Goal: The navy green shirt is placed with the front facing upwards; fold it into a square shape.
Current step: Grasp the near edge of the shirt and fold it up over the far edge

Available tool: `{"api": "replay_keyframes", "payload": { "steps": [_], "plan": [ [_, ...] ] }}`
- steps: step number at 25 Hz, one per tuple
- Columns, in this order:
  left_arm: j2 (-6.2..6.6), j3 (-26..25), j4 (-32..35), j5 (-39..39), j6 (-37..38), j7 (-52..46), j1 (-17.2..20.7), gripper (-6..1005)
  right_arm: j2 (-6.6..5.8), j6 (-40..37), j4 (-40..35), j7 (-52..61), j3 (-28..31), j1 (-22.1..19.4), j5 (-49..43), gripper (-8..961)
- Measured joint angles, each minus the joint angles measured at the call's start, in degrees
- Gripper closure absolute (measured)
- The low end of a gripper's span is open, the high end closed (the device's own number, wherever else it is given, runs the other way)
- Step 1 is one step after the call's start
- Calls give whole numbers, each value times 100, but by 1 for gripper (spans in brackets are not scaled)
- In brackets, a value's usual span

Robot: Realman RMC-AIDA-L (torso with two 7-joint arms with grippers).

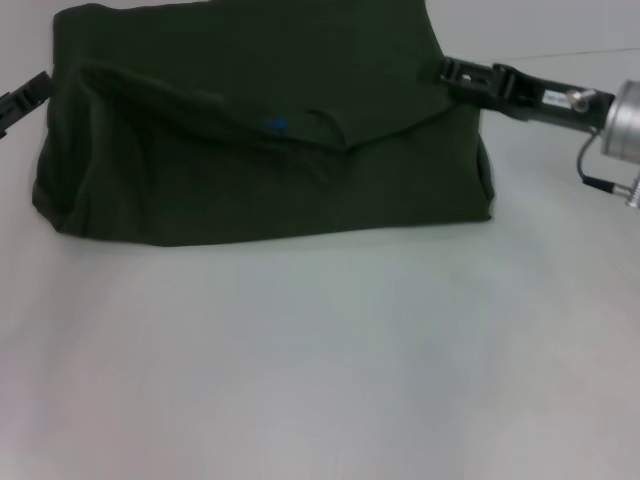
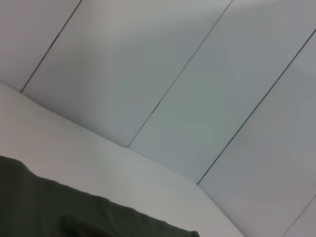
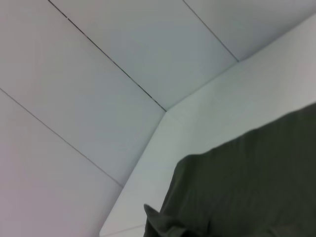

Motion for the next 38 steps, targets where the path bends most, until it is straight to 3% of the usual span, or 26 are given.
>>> {"api": "replay_keyframes", "payload": {
  "steps": [5, 14, 25, 27, 35, 38],
  "plan": [
    [-19, 11, 193, 149, 556, -30, 249, 120, -85, -450, -92, 175, -56, -361, -5, 30],
    [-21, 51, 342, 641, 990, -209, 323, 122, -311, -930, -578, 1075, -151, -955, -590, 36],
    [-20, 180, 314, 689, 937, -193, 221, 121, -668, -612, -759, 1743, -85, -1005, -1147, 39],
    [-26, 199, 303, 689, 932, -185, 199, 121, -660, -545, -748, 1749, -102, -956, -1152, 39],
    [-52, 405, 296, 689, 926, -200, 166, 121, -394, -163, -690, 1689, -246, -632, -1405, 38],
    [-54, 448, 297, 693, 926, -208, 166, 121, -365, 23, -521, 1688, -317, -483, -1565, 39]
  ]
}}
